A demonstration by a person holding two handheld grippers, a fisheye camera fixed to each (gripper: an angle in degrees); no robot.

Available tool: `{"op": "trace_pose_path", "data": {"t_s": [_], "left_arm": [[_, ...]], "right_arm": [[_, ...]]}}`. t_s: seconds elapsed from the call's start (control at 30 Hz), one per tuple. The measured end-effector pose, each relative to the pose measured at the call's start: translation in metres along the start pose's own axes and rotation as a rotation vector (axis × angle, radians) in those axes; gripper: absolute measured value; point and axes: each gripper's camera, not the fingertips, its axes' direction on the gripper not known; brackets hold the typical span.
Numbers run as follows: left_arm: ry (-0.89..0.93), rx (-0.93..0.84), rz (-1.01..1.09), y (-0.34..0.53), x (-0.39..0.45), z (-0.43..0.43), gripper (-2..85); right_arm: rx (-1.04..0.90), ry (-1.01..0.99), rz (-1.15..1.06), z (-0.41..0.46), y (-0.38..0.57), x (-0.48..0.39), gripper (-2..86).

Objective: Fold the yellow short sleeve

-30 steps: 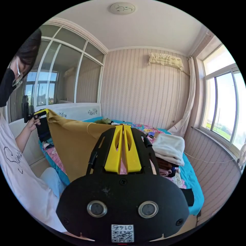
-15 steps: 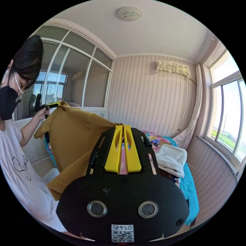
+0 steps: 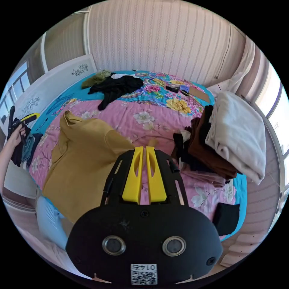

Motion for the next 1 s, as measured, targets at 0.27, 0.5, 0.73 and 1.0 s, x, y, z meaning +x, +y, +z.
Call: {"op": "trace_pose_path", "data": {"t_s": [0.27,0.5,0.73,1.0], "left_arm": [[0.222,-0.206,-0.146,0.171,-0.003,-0.017,7.4],[0.256,-0.395,-0.216,0.228,0.014,0.001,12.4],[0.193,-0.385,-0.160,0.225,0.019,-0.021,0.3],[0.527,0.198,-0.118,0.217,-0.005,-0.212,-1.0]], "right_arm": [[-0.151,-0.327,0.094,0.035,0.165,-0.006,7.8],[-0.310,-0.422,0.152,0.062,0.244,-0.038,10.3],[-0.301,-0.593,0.161,0.046,0.234,-0.002,0.6],[0.186,-0.852,0.135,-0.105,0.232,0.098,0.2]]}}
